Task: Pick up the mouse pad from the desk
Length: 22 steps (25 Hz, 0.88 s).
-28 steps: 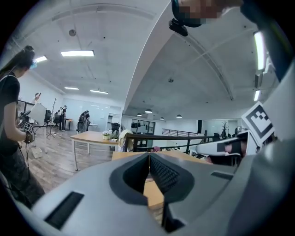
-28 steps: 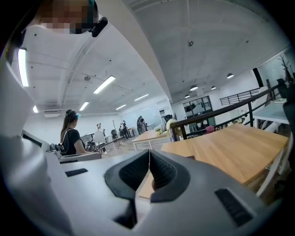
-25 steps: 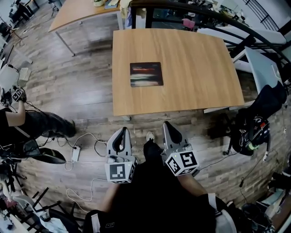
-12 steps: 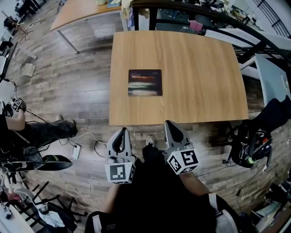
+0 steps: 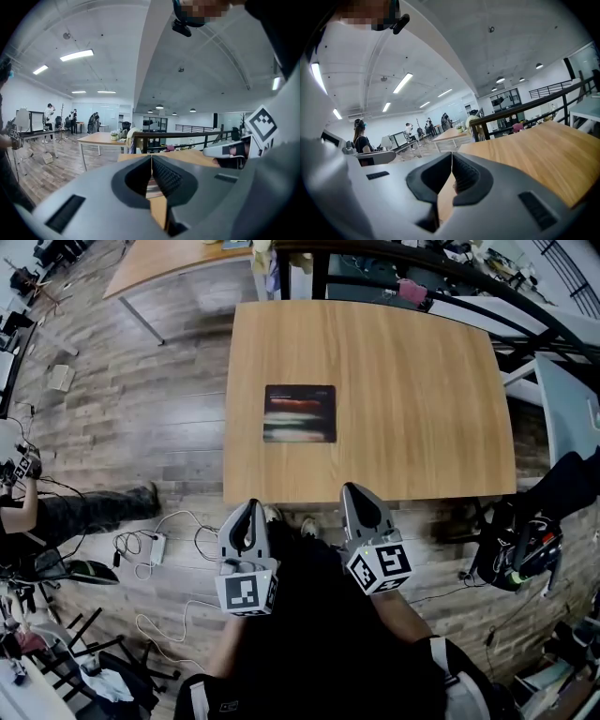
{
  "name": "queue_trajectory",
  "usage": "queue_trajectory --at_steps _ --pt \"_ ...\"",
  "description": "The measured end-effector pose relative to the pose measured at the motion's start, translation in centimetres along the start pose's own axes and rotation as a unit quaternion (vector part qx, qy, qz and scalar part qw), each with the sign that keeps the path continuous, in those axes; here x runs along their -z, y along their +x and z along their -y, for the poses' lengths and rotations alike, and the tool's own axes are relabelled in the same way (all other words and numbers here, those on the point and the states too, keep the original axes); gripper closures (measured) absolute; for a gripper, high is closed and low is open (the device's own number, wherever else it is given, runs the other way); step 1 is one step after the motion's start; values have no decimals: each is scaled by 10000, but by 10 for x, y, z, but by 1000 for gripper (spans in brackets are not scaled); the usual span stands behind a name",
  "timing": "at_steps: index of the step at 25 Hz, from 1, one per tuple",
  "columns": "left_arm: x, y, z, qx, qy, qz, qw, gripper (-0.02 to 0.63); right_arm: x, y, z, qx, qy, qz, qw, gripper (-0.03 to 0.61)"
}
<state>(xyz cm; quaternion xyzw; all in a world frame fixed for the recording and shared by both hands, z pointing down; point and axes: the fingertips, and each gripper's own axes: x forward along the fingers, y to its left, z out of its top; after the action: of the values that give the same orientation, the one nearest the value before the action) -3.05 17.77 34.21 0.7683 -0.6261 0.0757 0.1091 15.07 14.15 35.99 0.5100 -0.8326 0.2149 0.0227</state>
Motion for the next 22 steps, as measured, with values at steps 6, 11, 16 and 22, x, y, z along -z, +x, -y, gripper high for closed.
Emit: queue_trajectory --at_steps 6,11,16,22 --pt "-5 29 -8 155 -66 25 9999 589 -8 17 9 170 -15 44 9998 548" --pt "-8 56 -29 340 -87 14 9994 589 -15 39 8 384 -32 67 9992 548" --pt "-19 82 -57 560 -71 19 9984 589 -14 69 4 631 110 26 9979 548" --pt "-11 113 -85 927 51 -258 9953 589 -5 102 4 1075 132 -72 9941 548"
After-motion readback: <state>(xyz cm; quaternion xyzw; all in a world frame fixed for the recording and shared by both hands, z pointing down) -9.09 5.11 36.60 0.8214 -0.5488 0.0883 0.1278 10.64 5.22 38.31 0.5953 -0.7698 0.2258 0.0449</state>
